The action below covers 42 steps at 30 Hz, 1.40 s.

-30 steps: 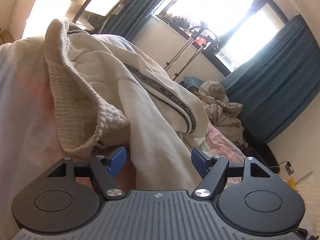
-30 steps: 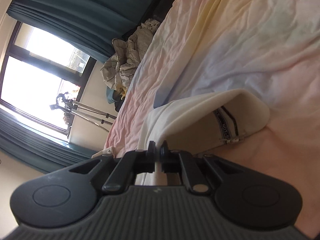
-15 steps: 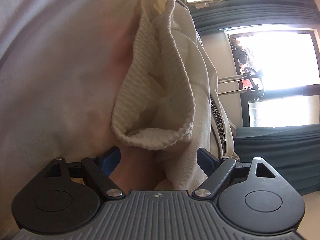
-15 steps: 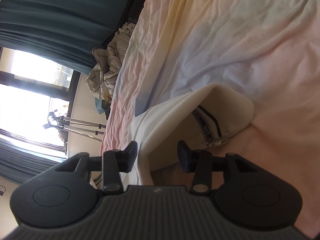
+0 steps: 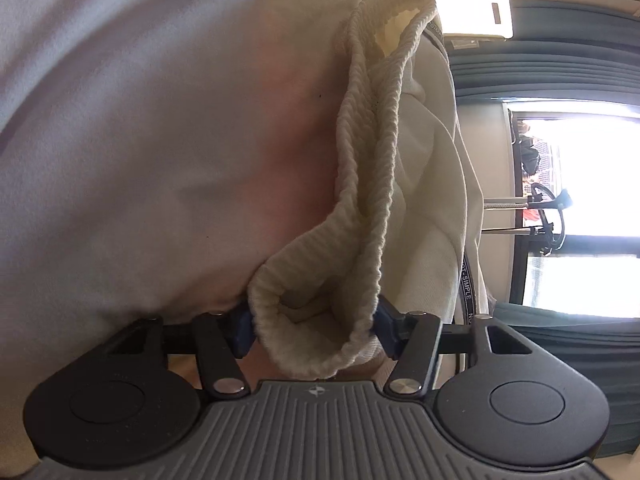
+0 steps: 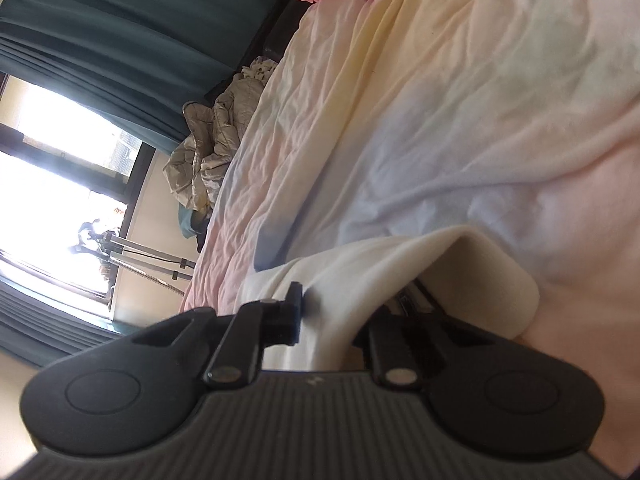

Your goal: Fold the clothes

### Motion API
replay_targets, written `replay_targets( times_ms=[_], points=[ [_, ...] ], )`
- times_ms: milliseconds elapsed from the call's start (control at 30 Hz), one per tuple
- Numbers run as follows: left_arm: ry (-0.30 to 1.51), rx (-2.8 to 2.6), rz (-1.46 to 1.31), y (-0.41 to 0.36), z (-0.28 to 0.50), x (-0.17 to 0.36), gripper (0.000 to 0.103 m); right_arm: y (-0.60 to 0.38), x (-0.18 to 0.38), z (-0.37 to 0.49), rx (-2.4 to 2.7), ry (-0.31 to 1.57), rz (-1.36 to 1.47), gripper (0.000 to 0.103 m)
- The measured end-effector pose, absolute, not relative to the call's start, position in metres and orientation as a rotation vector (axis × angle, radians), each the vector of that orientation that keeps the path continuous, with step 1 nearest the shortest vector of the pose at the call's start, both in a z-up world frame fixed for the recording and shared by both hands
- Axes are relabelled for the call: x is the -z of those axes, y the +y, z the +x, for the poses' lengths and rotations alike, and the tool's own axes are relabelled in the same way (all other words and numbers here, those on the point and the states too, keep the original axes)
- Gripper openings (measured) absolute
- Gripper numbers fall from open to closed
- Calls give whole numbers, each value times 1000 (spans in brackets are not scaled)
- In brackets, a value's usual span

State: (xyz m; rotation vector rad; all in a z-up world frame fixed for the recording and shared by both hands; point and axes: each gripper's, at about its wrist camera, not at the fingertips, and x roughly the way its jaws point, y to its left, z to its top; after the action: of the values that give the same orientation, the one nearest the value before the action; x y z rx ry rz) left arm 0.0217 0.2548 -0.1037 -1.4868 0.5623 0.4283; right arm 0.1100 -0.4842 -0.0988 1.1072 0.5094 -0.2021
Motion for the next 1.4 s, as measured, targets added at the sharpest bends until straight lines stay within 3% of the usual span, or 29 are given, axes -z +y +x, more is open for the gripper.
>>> replay_targets(
  times_ms=[200, 500, 667, 867, 967, 1033, 1133, 1167, 1200, 1233, 1267, 1367, 1400],
  points=[
    [617, -420, -1318, 271, 26, 76, 17, -487, 78, 101, 194, 380, 1049, 6],
    [506, -419, -1214, 344, -16, -2, 15, -505, 27, 71, 133, 74, 879, 6],
    [587, -390, -1252, 371, -19, 1, 15, -504, 31, 76, 187, 227, 814, 6],
    [580, -336, -1291, 380, -30, 40, 17, -533, 102, 59, 389, 470, 1214, 11],
    [576, -340, -1281, 378, -31, 51, 17, -538, 133, 43, 442, 455, 1435, 12],
    [577, -341, -1273, 378, -29, 53, 18, -539, 136, 47, 464, 462, 1423, 13],
    [584, -350, -1264, 377, -27, 52, 19, -535, 133, 62, 471, 471, 1328, 22],
    [586, -352, -1260, 377, -26, 52, 19, -534, 133, 67, 448, 465, 1315, 34],
    [587, -354, -1257, 377, -26, 51, 19, -533, 133, 72, 430, 458, 1306, 39],
    [588, -356, -1253, 377, -25, 51, 19, -532, 133, 75, 418, 451, 1303, 39],
    [590, -359, -1248, 376, -25, 50, 19, -532, 133, 78, 406, 444, 1300, 38],
    [595, -362, -1220, 374, -24, 43, 19, -533, 125, 86, 371, 431, 1248, 6],
    [594, -362, -1209, 374, -23, 41, 19, -533, 117, 87, 360, 419, 1214, 6]
  ],
)
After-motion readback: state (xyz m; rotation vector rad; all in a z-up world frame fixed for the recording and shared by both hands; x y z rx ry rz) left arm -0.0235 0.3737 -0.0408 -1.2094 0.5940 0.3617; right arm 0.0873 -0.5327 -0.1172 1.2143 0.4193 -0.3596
